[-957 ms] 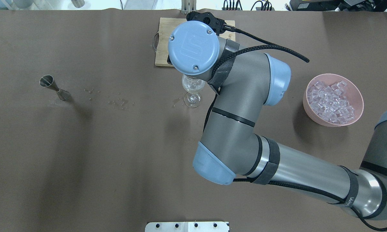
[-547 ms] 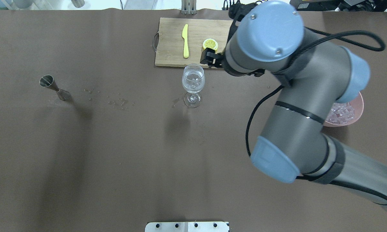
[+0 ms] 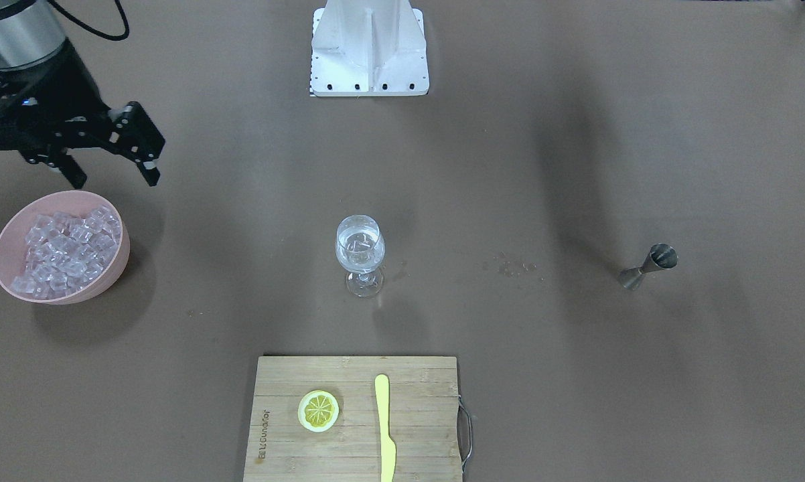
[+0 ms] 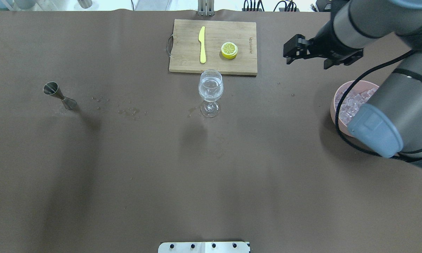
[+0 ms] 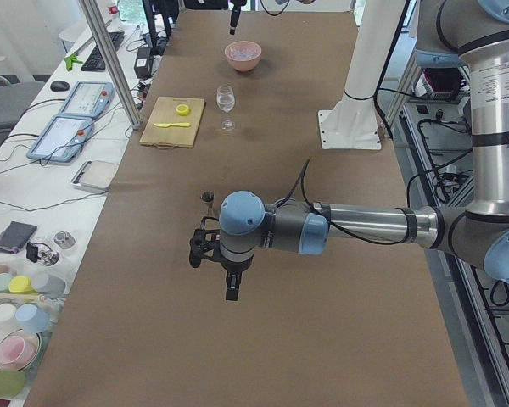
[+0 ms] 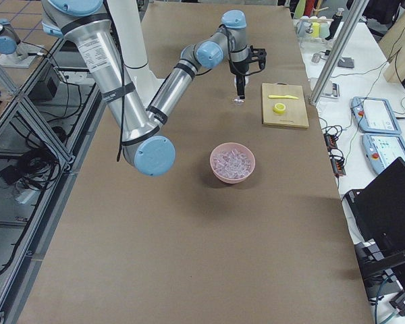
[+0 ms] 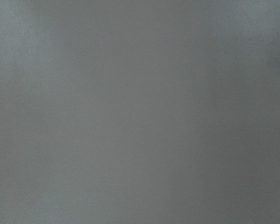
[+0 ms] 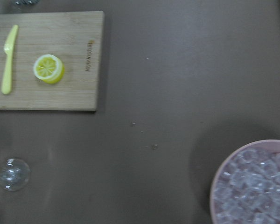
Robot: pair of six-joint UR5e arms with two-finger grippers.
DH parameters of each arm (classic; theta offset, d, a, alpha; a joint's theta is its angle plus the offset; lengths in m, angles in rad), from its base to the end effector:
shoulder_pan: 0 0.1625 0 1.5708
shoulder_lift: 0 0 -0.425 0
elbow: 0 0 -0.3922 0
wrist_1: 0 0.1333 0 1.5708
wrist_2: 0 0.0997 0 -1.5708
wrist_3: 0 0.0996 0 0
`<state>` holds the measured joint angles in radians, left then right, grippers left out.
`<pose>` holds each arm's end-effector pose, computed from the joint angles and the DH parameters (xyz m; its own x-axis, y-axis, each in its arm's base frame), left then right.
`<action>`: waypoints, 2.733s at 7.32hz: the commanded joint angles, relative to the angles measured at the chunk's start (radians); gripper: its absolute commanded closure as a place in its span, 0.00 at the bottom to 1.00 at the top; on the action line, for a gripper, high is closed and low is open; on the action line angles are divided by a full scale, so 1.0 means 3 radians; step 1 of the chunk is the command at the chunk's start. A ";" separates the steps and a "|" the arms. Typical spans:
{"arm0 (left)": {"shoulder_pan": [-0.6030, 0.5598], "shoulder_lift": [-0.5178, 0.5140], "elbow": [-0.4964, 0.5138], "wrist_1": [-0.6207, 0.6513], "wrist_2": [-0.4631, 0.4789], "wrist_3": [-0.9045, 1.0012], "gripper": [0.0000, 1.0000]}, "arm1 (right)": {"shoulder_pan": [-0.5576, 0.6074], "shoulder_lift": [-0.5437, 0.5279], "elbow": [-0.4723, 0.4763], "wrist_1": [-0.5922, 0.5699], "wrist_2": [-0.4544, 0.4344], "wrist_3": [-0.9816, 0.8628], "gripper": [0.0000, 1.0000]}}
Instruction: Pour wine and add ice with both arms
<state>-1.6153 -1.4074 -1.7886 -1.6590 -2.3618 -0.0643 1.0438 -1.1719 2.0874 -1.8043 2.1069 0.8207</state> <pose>-0.0816 -0.4279 0.6157 0.7026 0.0060 -0.7115 0.0894 0.9913 0.0966 -0.1981 -0.5043 0.2468 0.6818 0.0064 0.7315 -0.1590 0.9774 0.1396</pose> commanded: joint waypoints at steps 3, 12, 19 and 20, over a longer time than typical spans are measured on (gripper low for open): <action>0.0010 -0.0002 -0.0031 -0.0003 0.0003 -0.0062 0.02 | 0.0957 -0.1246 -0.0182 0.0026 0.0110 -0.2174 0.00; 0.0016 0.0095 -0.0015 -0.0003 -0.0002 -0.0051 0.02 | 0.1409 -0.2280 -0.1027 0.1361 0.0463 -0.2383 0.00; 0.0016 0.0151 -0.0010 -0.0028 -0.0022 -0.0051 0.02 | 0.1818 -0.2225 -0.0894 0.1387 0.0795 -0.2414 0.00; 0.0021 0.0156 0.0000 -0.0013 -0.0022 -0.0051 0.02 | 0.1818 -0.2225 -0.0894 0.1387 0.0800 -0.2414 0.00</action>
<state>-1.6102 -1.3610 -1.7914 -1.6670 -2.3687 -0.0794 1.5838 -1.8403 1.8161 -1.3883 2.3482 0.0966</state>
